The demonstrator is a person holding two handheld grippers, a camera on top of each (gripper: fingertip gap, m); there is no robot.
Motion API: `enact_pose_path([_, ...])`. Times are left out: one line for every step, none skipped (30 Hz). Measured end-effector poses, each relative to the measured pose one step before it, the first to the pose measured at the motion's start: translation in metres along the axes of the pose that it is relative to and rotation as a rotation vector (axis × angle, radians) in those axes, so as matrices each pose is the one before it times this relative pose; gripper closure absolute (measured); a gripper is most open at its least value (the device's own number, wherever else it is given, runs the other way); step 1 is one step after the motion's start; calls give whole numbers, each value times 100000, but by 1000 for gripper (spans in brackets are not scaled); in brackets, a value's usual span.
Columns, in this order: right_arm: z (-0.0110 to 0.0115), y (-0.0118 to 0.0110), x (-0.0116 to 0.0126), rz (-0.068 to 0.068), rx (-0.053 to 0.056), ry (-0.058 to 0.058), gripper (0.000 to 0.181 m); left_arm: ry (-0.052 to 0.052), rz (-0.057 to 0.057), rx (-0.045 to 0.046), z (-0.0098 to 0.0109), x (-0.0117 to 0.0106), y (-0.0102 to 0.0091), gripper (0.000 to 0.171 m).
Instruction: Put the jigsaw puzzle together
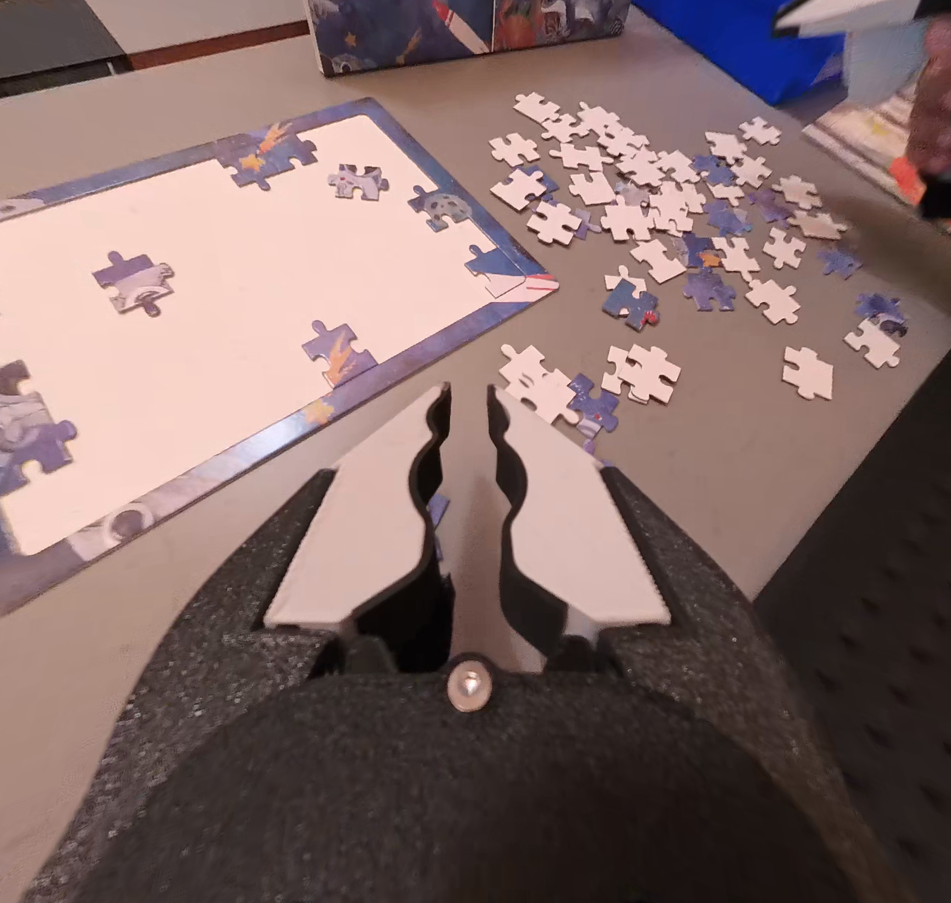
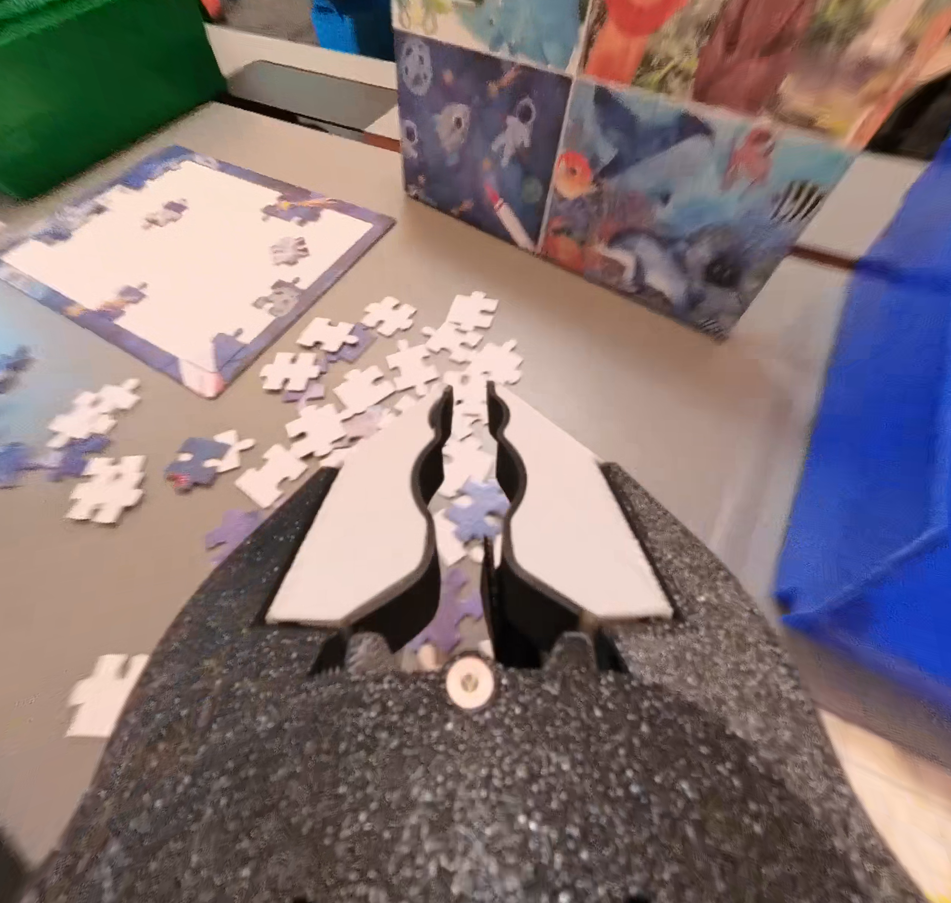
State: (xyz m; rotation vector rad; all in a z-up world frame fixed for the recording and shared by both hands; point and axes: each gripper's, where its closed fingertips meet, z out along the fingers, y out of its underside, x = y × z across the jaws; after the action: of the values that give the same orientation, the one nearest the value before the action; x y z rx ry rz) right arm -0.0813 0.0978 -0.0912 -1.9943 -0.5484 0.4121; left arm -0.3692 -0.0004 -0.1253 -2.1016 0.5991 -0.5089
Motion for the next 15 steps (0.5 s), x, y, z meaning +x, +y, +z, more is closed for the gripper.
enact_pose_path([-40, 412, -583, 3524, 1914, -3255, 169, 546, -1115, 1421, 365, 39, 89, 158])
enact_pose_path([23, 603, -239, 519, 640, -709, 169, -369, -1033, 1200, 346, -15, 66, 158])
enact_pose_path([6, 964, -119, -1295, -2795, 196, 167, 112, -708, 1971, 299, 132, -45, 157])
enact_pose_path([-37, 944, -503, -1815, -3946, -1984, 162, 858, 262, 2023, 262, 341, -53, 156])
enact_pose_path([-48, 728, -894, -2025, -3344, -3978, 158, -168, 2310, 639, 177, 226, -7, 155])
enact_pose_path([21, 868, -1393, -2267, -4107, -6880, 153, -3139, 4368, 683, 32, -205, -240, 154])
enact_pose_path([80, 1137, -1472, -2526, -5741, -7401, 152, -4664, 4917, 2908, -87, -473, -604, 154])
enact_pose_path([75, 1262, -667, -3846, -6320, -2398, 150, -3564, 2786, 4004, -89, -428, -762, 154])
enact_pose_path([13, 1131, -230, -4437, -5377, 671, 144, -1216, -1142, 2806, -41, -256, -648, 154])
enact_pose_path([4, 793, -402, -3524, -3555, -33, 140, 449, -4609, 1192, 27, -116, -430, 154])
enact_pose_path([-135, 529, -413, -2669, -2162, -187, 140, 1807, -5883, 623, 81, 96, -210, 154])
enact_pose_path([-187, 330, -49, -1679, -1291, 1258, 140, 2608, -3585, 22, 70, 247, 47, 154])
enact_pose_path([-227, 226, 198, -545, -337, 2023, 142, 577, -132, -1065, 44, -21, 279, 154])
enact_pose_path([-131, 131, 457, 835, 268, 2464, 145, -1900, 2115, -1184, -4, -369, 308, 154])
enact_pose_path([8, 172, 659, 2428, 53, 2482, 148, -2538, 2909, -512, -60, -435, 196, 154])
